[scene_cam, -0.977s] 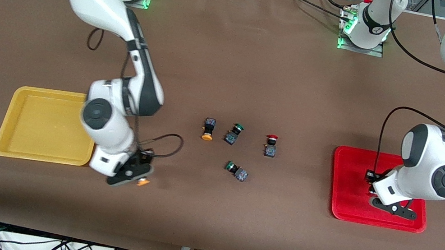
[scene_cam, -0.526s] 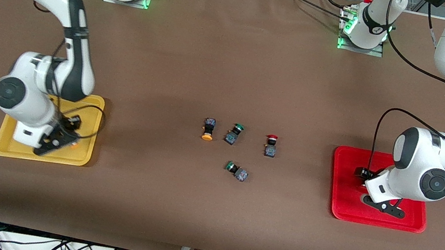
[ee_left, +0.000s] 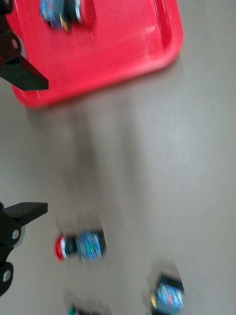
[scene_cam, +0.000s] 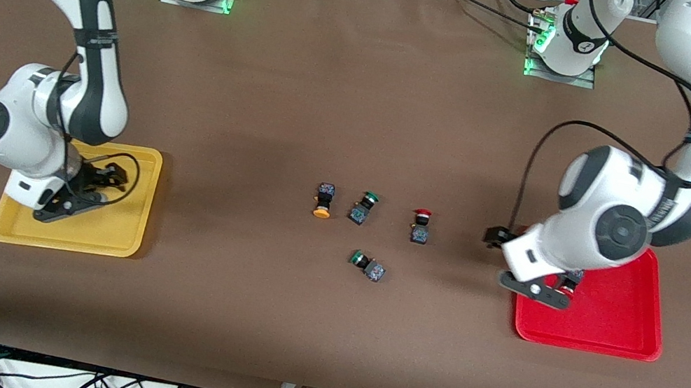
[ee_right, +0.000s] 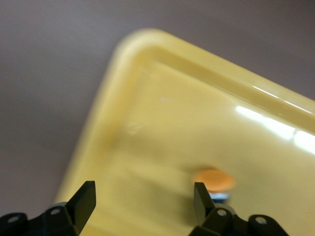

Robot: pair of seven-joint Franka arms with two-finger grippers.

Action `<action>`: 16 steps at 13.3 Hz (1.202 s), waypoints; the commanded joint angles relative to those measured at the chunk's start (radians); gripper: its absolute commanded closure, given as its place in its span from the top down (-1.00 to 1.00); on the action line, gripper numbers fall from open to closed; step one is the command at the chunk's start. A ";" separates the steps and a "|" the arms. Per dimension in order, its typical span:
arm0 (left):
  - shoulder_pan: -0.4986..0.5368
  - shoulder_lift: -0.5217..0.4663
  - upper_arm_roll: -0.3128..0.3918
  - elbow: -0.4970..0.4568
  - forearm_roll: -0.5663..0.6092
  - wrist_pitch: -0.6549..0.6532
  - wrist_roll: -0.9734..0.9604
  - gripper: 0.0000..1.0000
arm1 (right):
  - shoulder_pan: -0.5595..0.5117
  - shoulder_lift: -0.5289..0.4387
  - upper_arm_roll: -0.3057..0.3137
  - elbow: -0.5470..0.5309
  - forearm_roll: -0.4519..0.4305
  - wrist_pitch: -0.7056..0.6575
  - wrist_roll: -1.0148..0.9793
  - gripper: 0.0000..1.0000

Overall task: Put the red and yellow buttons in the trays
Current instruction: 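Grasp a second red and yellow button with the left and right grippers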

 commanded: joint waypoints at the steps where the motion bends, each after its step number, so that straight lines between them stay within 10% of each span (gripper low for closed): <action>1: -0.065 0.041 -0.014 -0.028 -0.001 0.088 -0.045 1.00 | 0.167 -0.008 -0.007 0.056 0.023 -0.070 0.309 0.79; 6: -0.137 0.085 -0.015 -0.198 0.004 0.430 -0.243 1.00 | 0.466 0.106 -0.007 0.125 0.150 0.059 0.812 0.79; 14: -0.191 0.139 -0.005 -0.198 0.142 0.495 -0.413 1.00 | 0.594 0.233 0.028 0.157 0.153 0.240 1.087 0.77; 16: -0.190 0.150 -0.006 -0.196 0.148 0.495 -0.413 1.00 | 0.594 0.242 0.030 0.153 0.151 0.240 1.093 0.37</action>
